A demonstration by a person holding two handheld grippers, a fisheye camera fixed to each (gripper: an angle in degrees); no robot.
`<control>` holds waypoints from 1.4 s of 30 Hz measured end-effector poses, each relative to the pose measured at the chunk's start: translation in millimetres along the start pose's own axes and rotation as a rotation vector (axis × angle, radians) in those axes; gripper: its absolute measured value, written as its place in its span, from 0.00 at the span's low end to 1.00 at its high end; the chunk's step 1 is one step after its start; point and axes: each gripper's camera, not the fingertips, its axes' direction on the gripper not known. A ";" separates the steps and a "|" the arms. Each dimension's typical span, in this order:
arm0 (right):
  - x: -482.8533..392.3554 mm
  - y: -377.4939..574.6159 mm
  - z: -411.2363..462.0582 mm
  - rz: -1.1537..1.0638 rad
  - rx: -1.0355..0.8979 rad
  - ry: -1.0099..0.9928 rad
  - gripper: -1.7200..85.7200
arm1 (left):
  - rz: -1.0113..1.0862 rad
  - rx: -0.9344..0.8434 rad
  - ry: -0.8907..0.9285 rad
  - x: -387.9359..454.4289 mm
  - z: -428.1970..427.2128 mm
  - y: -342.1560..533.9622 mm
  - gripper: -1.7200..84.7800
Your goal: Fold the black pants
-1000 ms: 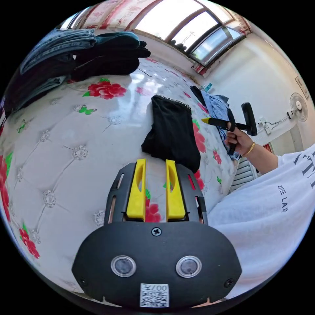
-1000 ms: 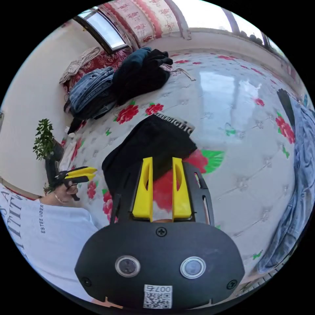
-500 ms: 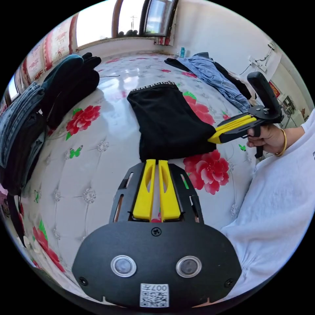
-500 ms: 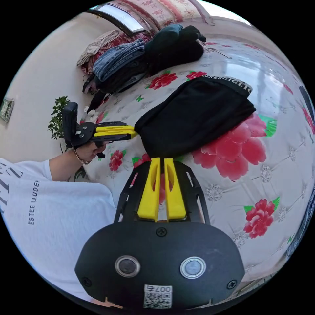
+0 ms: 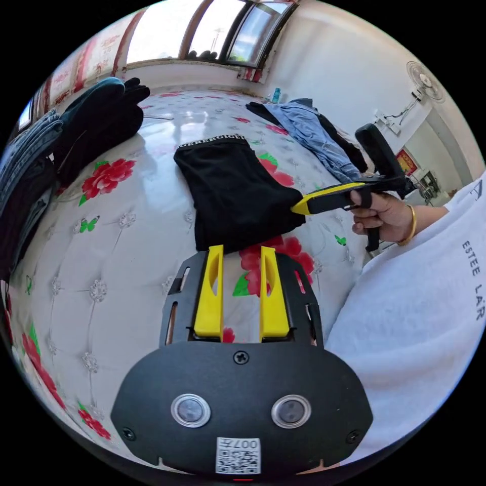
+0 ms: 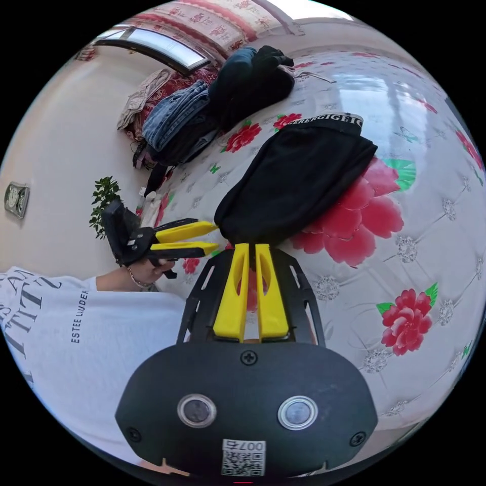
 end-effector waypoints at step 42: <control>-91.3 2.9 26.9 -0.338 -0.230 -0.231 0.05 | -0.432 0.030 -0.040 -305.2 -39.6 27.9 0.02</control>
